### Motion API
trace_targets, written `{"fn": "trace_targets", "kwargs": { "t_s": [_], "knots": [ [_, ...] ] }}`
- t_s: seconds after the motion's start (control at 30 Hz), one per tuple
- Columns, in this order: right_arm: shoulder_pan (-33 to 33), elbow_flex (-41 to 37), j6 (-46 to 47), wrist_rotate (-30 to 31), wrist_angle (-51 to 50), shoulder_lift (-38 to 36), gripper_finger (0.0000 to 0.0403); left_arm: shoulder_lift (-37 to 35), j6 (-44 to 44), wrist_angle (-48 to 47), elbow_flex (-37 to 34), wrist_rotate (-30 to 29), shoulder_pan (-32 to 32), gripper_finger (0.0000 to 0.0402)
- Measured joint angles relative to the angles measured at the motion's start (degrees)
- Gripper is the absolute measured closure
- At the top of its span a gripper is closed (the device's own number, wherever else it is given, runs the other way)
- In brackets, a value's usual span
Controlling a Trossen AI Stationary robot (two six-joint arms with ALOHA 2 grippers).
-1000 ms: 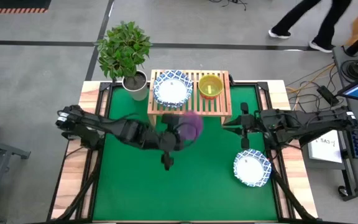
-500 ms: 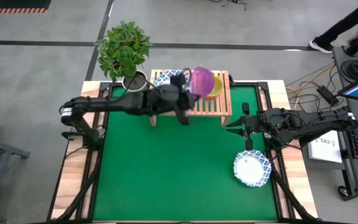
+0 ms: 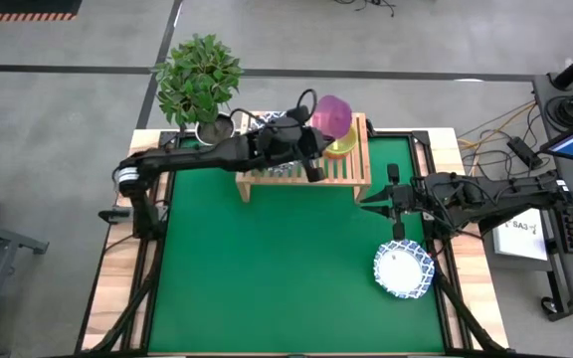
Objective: Place and stack bowls onto a shelf
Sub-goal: Stack the purple bowl on top of the yellow bowl
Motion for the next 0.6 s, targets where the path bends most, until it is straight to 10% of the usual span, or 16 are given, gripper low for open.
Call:
{"fn": "trace_targets", "kwargs": {
  "t_s": [0.6],
  "knots": [
    [0.00,0.00,-0.52,0.00,-0.16,0.00,0.0346,16.39,-2.60,-24.20,24.35,-2.58,0.69,0.0401]
  ]
}}
